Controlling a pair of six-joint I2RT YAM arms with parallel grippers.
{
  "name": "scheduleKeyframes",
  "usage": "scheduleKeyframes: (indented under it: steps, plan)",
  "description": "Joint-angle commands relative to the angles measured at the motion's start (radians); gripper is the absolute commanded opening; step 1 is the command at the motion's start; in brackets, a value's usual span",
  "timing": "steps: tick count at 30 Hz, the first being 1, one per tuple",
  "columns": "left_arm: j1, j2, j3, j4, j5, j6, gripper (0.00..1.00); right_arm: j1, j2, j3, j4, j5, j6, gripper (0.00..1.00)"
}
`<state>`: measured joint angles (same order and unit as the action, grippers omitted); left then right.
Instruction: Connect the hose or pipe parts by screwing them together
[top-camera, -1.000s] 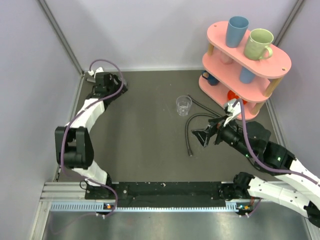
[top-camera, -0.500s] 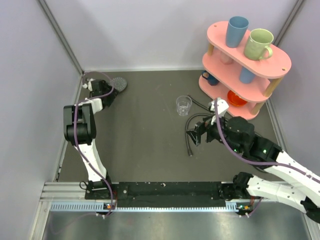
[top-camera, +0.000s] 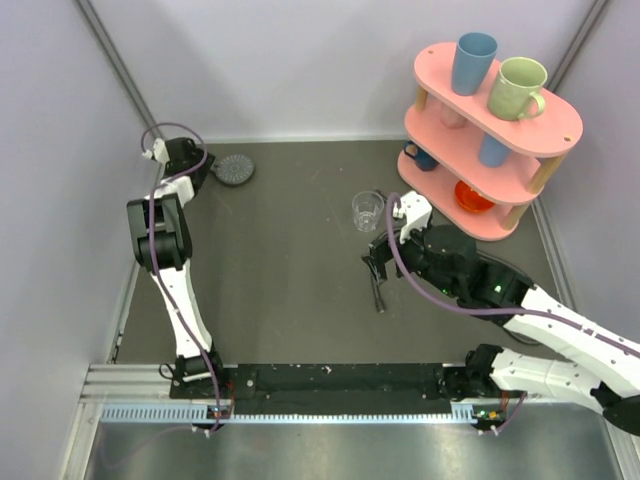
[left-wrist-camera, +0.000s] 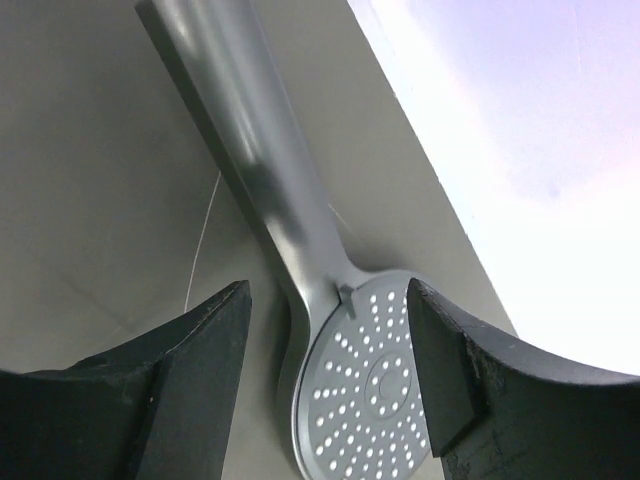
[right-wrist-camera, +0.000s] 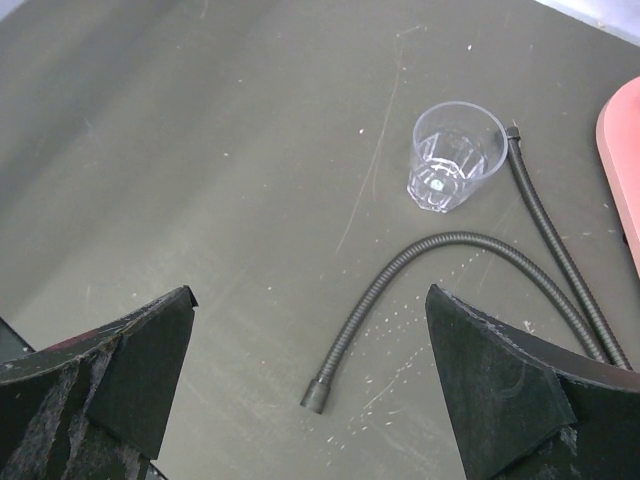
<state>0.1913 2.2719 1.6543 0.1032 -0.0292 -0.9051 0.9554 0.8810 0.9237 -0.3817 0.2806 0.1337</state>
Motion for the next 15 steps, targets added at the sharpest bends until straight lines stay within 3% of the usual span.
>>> scheduleKeyframes:
  steps: [1, 11, 15]
  plan:
    - [0.005, 0.037, 0.105, -0.072, -0.100, -0.035, 0.68, 0.006, 0.030, 0.043, 0.055, 0.045, -0.031, 0.98]
    - [0.020, 0.159, 0.235, -0.174, -0.164, -0.139, 0.65, 0.006, 0.056, 0.064, 0.078, 0.084, -0.057, 0.97]
    - [0.022, 0.222, 0.343, -0.241, -0.187, -0.117, 0.64, 0.008, 0.072, 0.067, 0.089, 0.104, -0.068, 0.97]
